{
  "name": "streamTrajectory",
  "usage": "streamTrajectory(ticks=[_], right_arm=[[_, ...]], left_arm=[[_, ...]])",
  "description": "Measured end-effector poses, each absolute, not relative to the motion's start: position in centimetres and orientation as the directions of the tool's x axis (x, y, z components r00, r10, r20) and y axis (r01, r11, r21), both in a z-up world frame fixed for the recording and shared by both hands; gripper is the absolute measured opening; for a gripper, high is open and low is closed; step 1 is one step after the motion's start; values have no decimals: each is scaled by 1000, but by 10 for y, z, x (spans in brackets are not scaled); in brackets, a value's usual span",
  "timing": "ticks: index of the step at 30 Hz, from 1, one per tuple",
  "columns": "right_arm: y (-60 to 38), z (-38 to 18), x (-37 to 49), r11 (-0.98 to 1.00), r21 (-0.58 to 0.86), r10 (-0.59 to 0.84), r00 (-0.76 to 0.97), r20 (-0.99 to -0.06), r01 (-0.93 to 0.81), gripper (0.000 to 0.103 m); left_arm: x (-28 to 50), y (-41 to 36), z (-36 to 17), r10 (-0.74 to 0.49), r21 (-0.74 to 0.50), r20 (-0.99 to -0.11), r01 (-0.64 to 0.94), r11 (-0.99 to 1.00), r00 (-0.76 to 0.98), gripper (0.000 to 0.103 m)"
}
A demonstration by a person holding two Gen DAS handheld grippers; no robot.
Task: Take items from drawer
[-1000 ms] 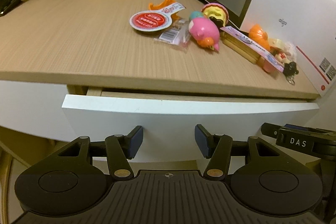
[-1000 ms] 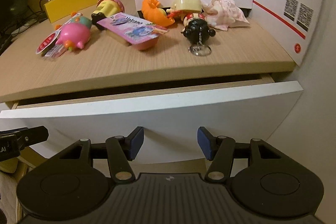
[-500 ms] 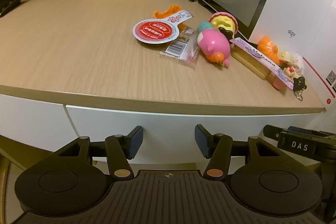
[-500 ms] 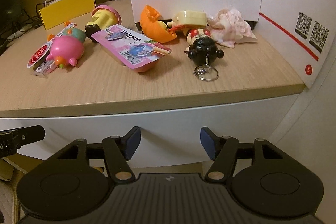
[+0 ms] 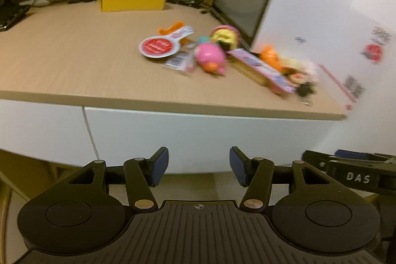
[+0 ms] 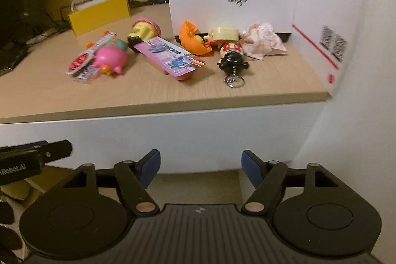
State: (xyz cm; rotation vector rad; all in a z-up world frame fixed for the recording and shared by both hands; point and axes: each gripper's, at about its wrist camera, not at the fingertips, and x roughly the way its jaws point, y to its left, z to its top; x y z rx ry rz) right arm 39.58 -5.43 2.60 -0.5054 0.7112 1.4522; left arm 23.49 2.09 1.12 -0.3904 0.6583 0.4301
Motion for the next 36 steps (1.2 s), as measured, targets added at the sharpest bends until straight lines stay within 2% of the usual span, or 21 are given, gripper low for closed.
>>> streamTrajectory(ticks=[4, 7, 10, 18, 36], right_arm=[[-96, 44, 397, 46, 91, 743, -27, -669, -995, 78], [-125, 53, 396, 52, 68, 787, -1, -617, -996, 86], [-147, 59, 397, 84, 59, 827, 37, -561, -995, 92], [-157, 56, 405, 45, 100, 775, -28, -632, -994, 94], [-178, 50, 403, 28, 72, 787, -22, -617, -997, 94]], left_arm=[[209, -14, 34, 292, -181, -610, -489, 853, 736, 59], [195, -35, 42, 324, -156, -580, -492, 856, 747, 59], [189, -46, 44, 338, -156, -593, -515, 843, 731, 59], [175, -71, 45, 376, -145, -587, -550, 822, 717, 59], [177, -92, 32, 384, -90, -609, -541, 836, 694, 57]])
